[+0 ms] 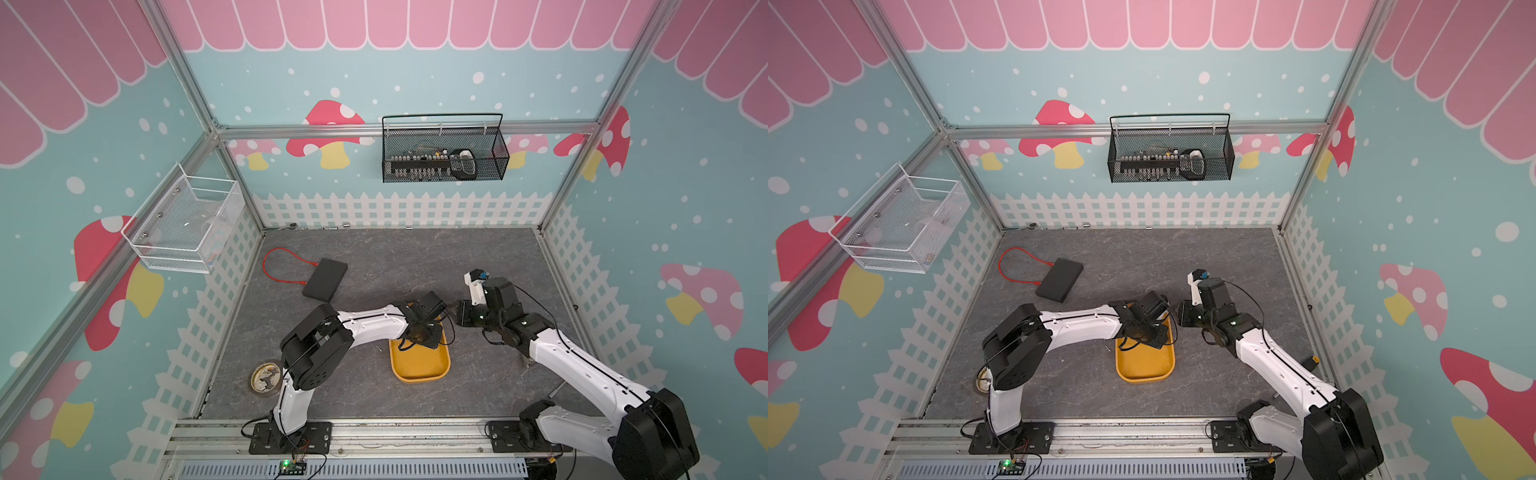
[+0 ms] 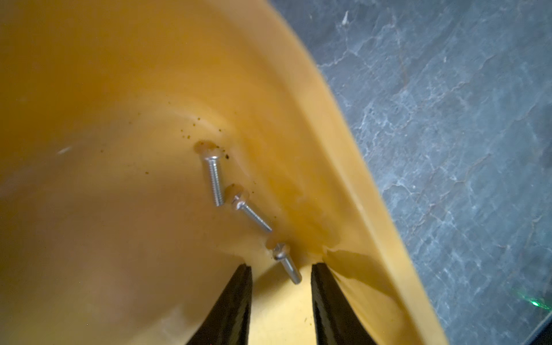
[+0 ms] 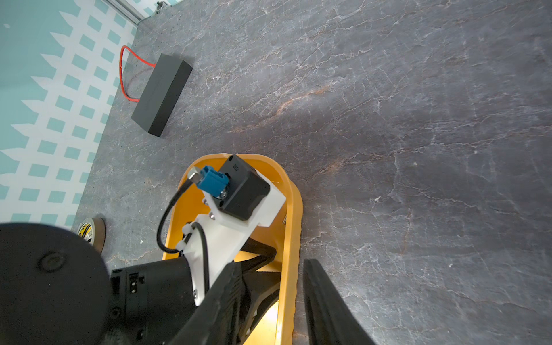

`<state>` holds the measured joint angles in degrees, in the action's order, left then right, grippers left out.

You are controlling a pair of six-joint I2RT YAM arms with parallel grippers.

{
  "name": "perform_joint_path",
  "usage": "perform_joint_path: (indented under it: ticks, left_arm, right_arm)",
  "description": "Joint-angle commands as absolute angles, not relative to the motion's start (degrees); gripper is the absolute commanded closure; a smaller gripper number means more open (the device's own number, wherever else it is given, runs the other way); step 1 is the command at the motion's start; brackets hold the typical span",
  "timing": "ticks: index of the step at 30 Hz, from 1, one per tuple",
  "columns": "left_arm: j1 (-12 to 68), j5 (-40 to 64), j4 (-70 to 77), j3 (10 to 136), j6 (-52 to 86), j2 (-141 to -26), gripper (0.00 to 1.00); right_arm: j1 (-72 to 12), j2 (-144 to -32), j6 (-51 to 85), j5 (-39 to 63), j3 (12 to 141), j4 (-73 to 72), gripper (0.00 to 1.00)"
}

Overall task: Take out the screws from the storage box
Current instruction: Pick up the screw from the storage box.

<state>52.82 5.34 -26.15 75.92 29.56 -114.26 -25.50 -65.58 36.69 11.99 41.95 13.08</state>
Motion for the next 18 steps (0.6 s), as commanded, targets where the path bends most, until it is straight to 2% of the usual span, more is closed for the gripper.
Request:
perform_joint_path:
  ticks: [1,18]
  left_arm:
    - [53.4,3.8,-28.6,77.7,28.5,-116.1,0.64]
    - [54.1,0.8,-35.0,81.1,25.6,-120.8,0.76]
  right_arm:
    - [-25.3,-64.5,37.3,11.9,41.1,12.6,0.59]
    - [-25.3,-64.3,36.9,11.6,41.0,12.8,0.59]
